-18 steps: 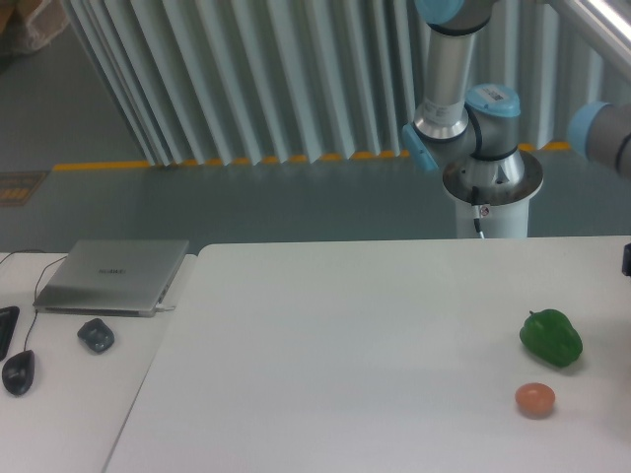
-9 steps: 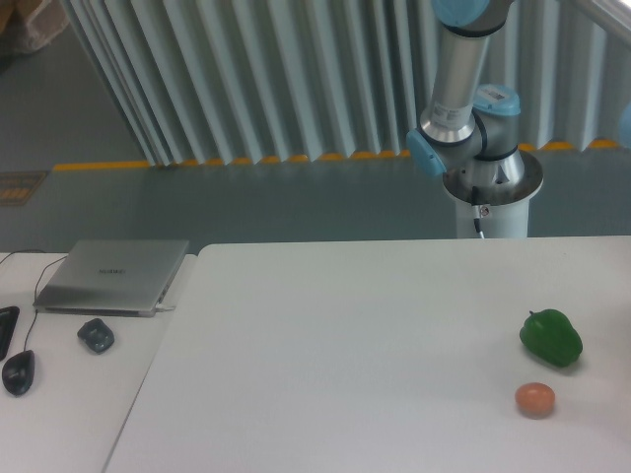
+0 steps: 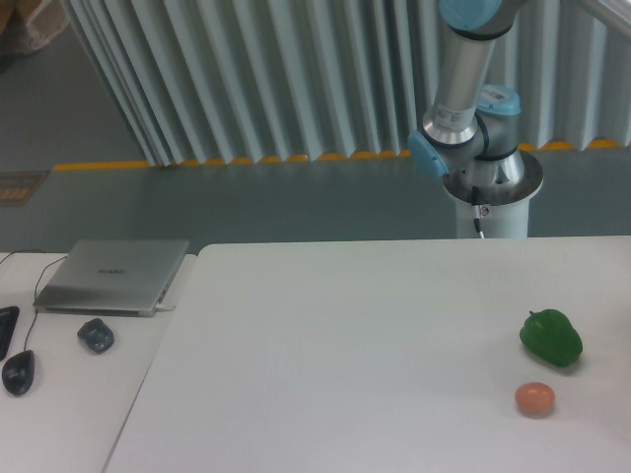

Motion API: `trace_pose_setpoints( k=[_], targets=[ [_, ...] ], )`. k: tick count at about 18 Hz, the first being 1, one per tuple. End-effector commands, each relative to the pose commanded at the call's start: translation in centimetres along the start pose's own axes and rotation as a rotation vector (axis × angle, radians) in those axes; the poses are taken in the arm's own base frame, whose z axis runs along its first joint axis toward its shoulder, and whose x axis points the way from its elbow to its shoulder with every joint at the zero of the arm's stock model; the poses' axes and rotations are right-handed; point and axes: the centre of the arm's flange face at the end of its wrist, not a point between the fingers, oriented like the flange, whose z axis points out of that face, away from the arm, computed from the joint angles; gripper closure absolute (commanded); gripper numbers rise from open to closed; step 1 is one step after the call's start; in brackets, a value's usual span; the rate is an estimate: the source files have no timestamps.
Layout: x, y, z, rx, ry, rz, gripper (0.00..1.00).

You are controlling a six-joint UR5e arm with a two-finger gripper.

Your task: Place the red pepper on the table

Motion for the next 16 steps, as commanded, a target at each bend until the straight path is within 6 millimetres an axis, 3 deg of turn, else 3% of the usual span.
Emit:
trace_pose_setpoints(
  k=[10, 16],
  targets=[
    [-0.6, 2.0, 1.9, 0.000, 0.029, -0.001, 0.00],
    [-0.2, 2.1, 2.8, 0.001, 0.052, -0.004, 0.00]
  ],
)
